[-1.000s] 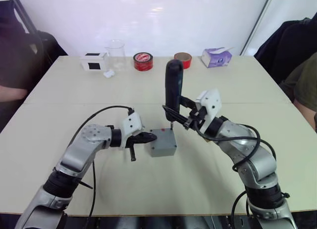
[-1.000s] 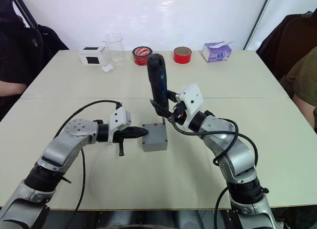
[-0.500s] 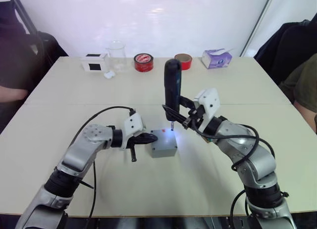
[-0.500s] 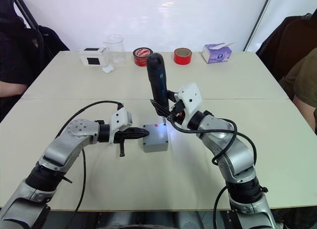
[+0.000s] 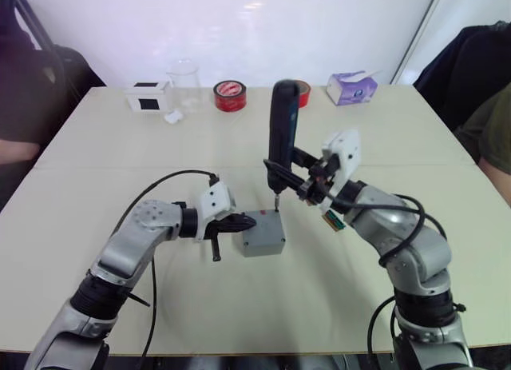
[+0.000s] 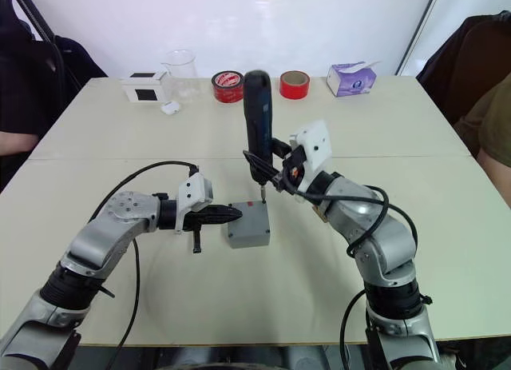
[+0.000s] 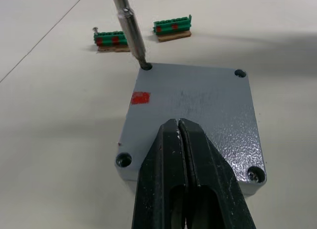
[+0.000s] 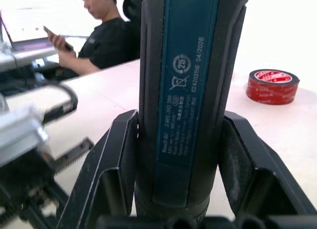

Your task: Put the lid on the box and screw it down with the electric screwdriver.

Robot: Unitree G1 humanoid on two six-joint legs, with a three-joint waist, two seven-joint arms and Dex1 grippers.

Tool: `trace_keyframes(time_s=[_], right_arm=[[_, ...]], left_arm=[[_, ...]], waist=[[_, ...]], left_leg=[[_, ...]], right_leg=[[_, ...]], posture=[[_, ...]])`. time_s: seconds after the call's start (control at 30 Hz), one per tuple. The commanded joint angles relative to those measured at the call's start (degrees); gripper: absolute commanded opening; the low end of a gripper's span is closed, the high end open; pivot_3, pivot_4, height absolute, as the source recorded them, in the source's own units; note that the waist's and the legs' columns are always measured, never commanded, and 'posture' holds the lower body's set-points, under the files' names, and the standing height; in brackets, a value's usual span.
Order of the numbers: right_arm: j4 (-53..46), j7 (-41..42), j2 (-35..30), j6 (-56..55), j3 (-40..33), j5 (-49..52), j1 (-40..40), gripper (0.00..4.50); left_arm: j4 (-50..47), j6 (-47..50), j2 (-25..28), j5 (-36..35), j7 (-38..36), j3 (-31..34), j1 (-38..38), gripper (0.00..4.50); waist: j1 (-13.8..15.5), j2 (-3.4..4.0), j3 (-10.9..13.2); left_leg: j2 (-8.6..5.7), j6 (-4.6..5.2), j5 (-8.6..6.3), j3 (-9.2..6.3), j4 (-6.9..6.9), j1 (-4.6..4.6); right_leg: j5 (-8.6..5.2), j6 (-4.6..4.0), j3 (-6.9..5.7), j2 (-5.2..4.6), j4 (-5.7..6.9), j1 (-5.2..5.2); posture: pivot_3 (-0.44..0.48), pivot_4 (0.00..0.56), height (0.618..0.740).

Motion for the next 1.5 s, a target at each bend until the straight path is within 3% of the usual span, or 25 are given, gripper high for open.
trace_keyframes(time_s=[0.03, 0.13, 0.23, 0.3, 0.4, 0.5, 0.7, 1.07, 1.27, 1.3, 1.5], right_arm=[[-3.8, -4.0, -2.6, 5.2, -10.0, 9.4, -9.3, 1.81], [-2.3, -7.0, -5.1, 10.3, -14.2, 13.8, -12.5, 1.81], [2.9, -6.7, -18.6, 24.1, -14.5, 12.3, -14.1, 1.81], [7.8, -8.6, -23.4, 32.7, -15.3, 11.9, -15.9, 1.81], [11.1, -8.2, -30.4, 35.8, -10.4, 7.6, -17.1, 1.81], [15.0, -2.2, -38.0, 38.5, -3.4, 6.2, -17.3, 1.81], [25.4, 0.5, -39.6, 47.0, 4.1, 3.2, -20.9, 1.81], [40.5, -1.2, -31.2, 47.3, 8.1, -5.3, -20.7, 1.81], [40.6, 1.4, -31.3, 44.7, 8.4, -7.2, -23.6, 4.28], [38.2, 3.2, -32.6, 41.8, 9.3, -7.5, -24.6, 4.45], [26.4, 11.9, -34.5, 26.9, 7.0, -7.0, -24.7, 4.45]], left_arm=[[-3.2, 2.1, 1.0, -2.8, -0.7, 2.3, -0.9, 0.0], [-4.9, 3.3, 1.4, -4.3, -0.9, 3.4, -1.7, 0.0], [-8.2, 5.2, 2.6, -8.1, -1.7, 6.3, -3.5, 0.0], [-10.1, 6.8, 3.1, -10.8, -1.7, 8.3, -4.6, 0.0], [-12.5, 8.2, 4.3, -13.5, -2.0, 10.0, -4.9, 0.0], [-14.6, 9.5, 5.5, -16.0, -2.0, 11.3, -5.3, 0.0], [-16.9, 11.1, 6.9, -19.5, -1.0, 12.9, -5.8, 0.0], [-20.3, 13.8, 8.0, -23.5, 2.5, 14.8, -4.7, 0.0], [-20.9, 14.5, 9.2, -24.5, 4.0, 15.5, -3.8, 0.0], [-20.6, 14.4, 9.9, -24.0, 4.2, 15.6, -3.2, 0.0], [-17.3, 12.2, 13.4, -19.6, 3.8, 15.5, 1.0, 0.0]], waist=[[0.0, 0.23, 0.3], [0.1, 0.25, 0.4], [0.3, 0.29, 0.5], [0.2, 0.1, 0.6], [0.1, 0.24, 0.7], [-0.1, 0.47, 0.9], [-0.1, 0.39, 1.0], [0.2, 0.33, 1.0], [0.2, 0.32, 1.1], [0.1, 0.32, 1.1], [-0.1, 0.38, 1.1]], left_leg=[[0.0, 0.0, 0.0, 0.0, -0.01, -0.03], [-0.02, -0.01, 0.05, -0.01, 0.04, -0.71], [-0.05, -0.02, 0.1, -0.01, 0.05, -0.89], [-0.12, 0.07, 0.1, -0.01, 0.1, -0.93], [-0.2, 0.19, 0.14, 0.03, 0.13, -0.93], [-0.19, 0.21, 0.15, 0.03, 0.09, -0.92], [0.1, 0.23, 0.24, 0.02, 0.11, -0.8], [0.03, 0.15, 0.32, 0.04, 0.37, -0.9], [0.02, 0.18, 0.3, 0.04, 0.87, -0.9], [0.0, 0.19, 0.3, 0.05, 0.9, -0.9], [0.07, 0.23, 0.27, 0.05, 0.88, -0.88]], right_leg=[[0.0, 0.0, -0.02, 0.0, 0.0, -0.02], [0.01, 0.03, -0.1, 0.02, 0.06, -0.67], [0.01, 0.03, -0.11, 0.04, 0.04, -0.83], [0.01, 0.03, -0.12, 0.0, 0.0, -0.8], [0.02, 0.04, -0.09, -0.06, -0.04, -0.75], [0.02, 0.05, -0.08, 0.02, -0.02, -0.8], [0.01, 0.05, 0.06, 0.53, 0.17, -0.83], [0.07, 0.15, 0.13, 0.52, 0.29, -0.82], [0.22, 0.37, 0.14, 0.57, 0.44, -0.65], [0.25, 0.41, 0.16, 0.57, 0.44, -0.65], [0.26, 0.42, 0.21, 0.67, 0.49, -0.72]], posture=[[0.0, 0.15, 0.74], [0.0, 0.15, 0.74], [0.0, 0.15, 0.74], [0.0, 0.15, 0.74], [0.0, 0.15, 0.74], [0.0, 0.15, 0.74], [0.0, 0.15, 0.74], [0.0, 0.15, 0.74], [0.0, 0.15, 0.74], [0.0, 0.15, 0.74], [0.0, 0.15, 0.74]])
